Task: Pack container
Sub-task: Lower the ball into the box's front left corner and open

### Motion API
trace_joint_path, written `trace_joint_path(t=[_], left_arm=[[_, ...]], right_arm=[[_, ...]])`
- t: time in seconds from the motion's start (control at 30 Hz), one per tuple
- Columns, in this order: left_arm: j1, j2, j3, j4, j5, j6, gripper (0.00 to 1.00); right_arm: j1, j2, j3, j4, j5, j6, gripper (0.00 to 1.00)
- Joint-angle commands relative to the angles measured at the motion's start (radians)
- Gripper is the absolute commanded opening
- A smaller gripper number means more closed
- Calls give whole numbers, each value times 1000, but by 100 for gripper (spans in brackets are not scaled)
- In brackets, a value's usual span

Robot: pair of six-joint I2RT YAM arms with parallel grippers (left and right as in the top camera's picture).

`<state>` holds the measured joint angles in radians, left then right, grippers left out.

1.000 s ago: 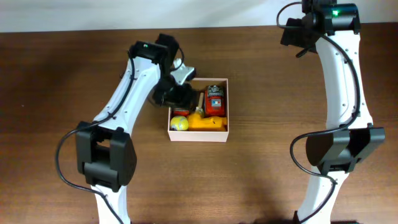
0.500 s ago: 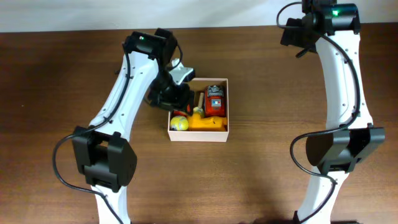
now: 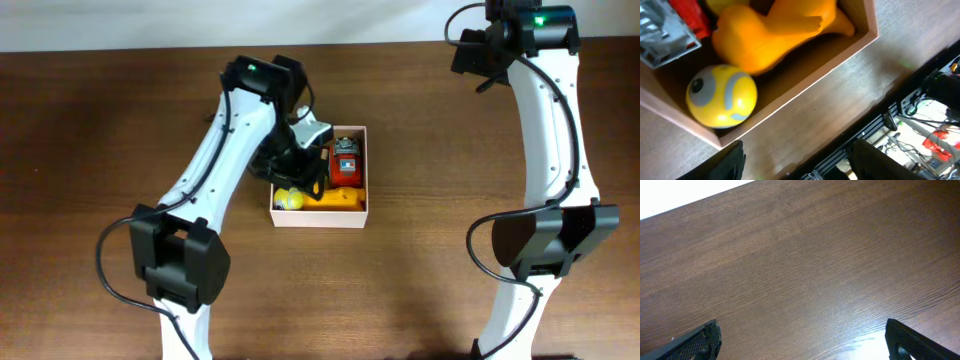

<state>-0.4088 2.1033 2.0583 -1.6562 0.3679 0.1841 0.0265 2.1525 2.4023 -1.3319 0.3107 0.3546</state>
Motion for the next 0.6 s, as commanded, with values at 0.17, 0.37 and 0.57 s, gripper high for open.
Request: trace_joint_path(t=[0.17, 0.37, 0.57], left_arm=[[-16, -25, -5, 9, -67, 23, 71], [-17, -25, -64, 64, -75, 11, 71], [-17, -24, -155, 96, -73, 8, 71]], right_arm=[[-7, -3, -5, 1, 12, -6, 99], [-7, -3, -5, 1, 12, -6, 99], [-7, -3, -5, 0, 12, -6, 99]])
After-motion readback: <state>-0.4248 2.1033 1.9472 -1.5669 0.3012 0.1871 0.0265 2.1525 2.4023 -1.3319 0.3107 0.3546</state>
